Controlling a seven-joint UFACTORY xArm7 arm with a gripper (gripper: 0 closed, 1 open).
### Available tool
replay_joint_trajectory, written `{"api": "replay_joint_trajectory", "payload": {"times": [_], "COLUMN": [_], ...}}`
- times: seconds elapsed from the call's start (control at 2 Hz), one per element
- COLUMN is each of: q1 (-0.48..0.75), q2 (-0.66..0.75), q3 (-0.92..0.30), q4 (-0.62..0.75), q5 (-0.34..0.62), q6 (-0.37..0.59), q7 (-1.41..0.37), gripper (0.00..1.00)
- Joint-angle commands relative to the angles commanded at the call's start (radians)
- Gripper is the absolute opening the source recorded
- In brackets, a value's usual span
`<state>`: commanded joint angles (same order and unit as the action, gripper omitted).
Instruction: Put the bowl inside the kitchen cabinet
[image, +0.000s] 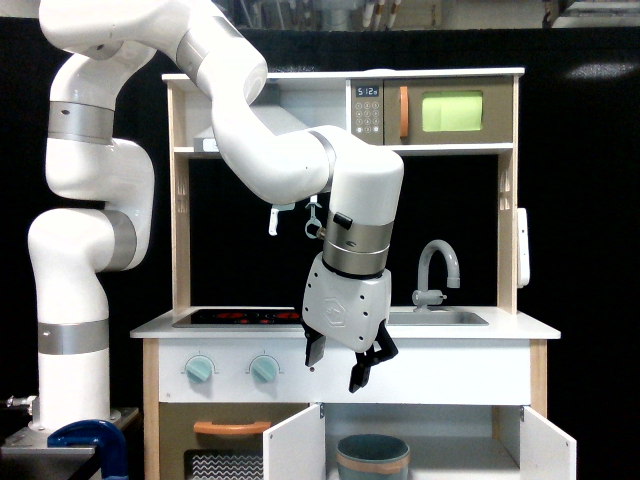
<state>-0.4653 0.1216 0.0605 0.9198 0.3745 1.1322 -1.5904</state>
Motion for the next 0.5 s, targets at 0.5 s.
{"api": "replay_joint_trajectory", "payload": {"times": [0.5], "q1": [0.118], "q2": [-0.114], "q3": [0.084], "q4": [-0.058], "q5": [0.069], "q6": [-0.007], "q7": [0.171], "gripper": [1.0]}}
